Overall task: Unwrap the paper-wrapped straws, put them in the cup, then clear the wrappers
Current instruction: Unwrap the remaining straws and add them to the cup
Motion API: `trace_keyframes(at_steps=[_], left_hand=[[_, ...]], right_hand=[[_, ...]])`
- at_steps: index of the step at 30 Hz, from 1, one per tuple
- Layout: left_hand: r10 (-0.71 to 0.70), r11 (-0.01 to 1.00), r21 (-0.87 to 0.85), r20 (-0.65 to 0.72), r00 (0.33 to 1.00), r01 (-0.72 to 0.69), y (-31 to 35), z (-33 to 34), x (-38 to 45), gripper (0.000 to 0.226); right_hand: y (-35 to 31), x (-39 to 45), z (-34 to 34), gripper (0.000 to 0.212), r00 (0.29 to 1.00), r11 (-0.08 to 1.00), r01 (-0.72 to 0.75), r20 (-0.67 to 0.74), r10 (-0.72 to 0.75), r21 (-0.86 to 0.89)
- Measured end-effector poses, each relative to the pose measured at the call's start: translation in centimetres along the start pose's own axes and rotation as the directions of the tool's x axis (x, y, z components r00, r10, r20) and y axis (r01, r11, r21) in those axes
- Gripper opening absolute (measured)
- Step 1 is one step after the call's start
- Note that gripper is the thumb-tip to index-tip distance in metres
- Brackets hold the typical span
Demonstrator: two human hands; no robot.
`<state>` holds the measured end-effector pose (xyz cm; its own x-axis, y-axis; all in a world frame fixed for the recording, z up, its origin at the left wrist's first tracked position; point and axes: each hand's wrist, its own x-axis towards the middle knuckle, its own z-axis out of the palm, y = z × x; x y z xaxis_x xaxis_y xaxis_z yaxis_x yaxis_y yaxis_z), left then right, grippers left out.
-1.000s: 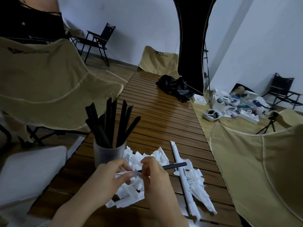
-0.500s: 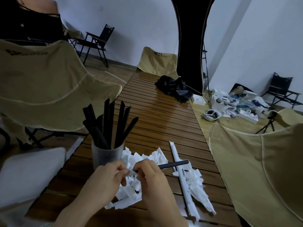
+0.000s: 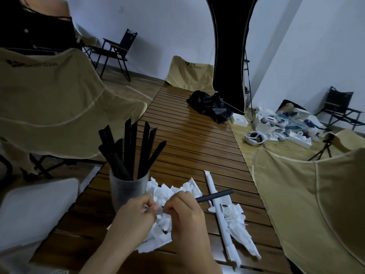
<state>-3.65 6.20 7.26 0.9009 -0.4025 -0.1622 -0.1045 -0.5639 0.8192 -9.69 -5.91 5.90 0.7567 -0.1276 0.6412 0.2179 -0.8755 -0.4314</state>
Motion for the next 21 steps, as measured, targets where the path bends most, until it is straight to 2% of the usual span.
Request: trace_keyframes(at_steps=[3,6,10,13,15,17,18,21], left_hand=[[-0.091,0.966,-0.236,0.075,0.993,0.107,0.0,-0.4,-0.5,0.027],[-0.218,0.874,-0.399,0.189,0.958,0.277,0.4,-0.8,-0.7,0.028],[-0.356,0.763,-0.458,0.293,0.888,0.457,1.3,-0.6,-1.6,0.019],[-0.432,0.749,-0.432,0.257,0.864,0.503,2.5,-1.0,-1.3,0.016],[-0.337,0.866,-0.328,0.175,0.925,0.378,2.1,-1.3,-1.1,0.016],[-0.105,0.983,-0.140,0.122,0.987,0.122,1.2,-1.8,-1.3,0.015],[-0.016,0.998,-0.053,0.107,0.994,0.022,0.8,-2.0,-1.3,0.014],[0.098,0.984,0.145,0.067,0.993,-0.107,-0.1,-2.0,-1.3,0.013]], right_hand=[[-0.1,-0.1,0.0,0.030,0.999,0.997,0.051,-0.007,-0.052,-0.053],[-0.6,-0.6,0.5,0.024,0.996,0.992,0.081,-0.034,-0.085,-0.100],[-0.9,-0.6,0.6,0.024,0.993,0.989,0.108,-0.046,-0.113,-0.097],[-0.9,-0.5,0.4,0.025,0.994,0.992,0.104,-0.027,-0.106,-0.065],[-0.6,-0.5,0.5,0.026,0.998,0.997,0.055,-0.005,-0.055,-0.050],[-0.2,-0.6,0.7,0.029,1.000,0.999,-0.028,0.008,0.028,-0.039],[0.0,-0.5,0.8,0.031,0.998,0.998,-0.054,0.014,0.055,-0.040],[0.7,-0.6,0.9,0.028,0.993,0.993,-0.069,0.088,0.077,-0.092]])
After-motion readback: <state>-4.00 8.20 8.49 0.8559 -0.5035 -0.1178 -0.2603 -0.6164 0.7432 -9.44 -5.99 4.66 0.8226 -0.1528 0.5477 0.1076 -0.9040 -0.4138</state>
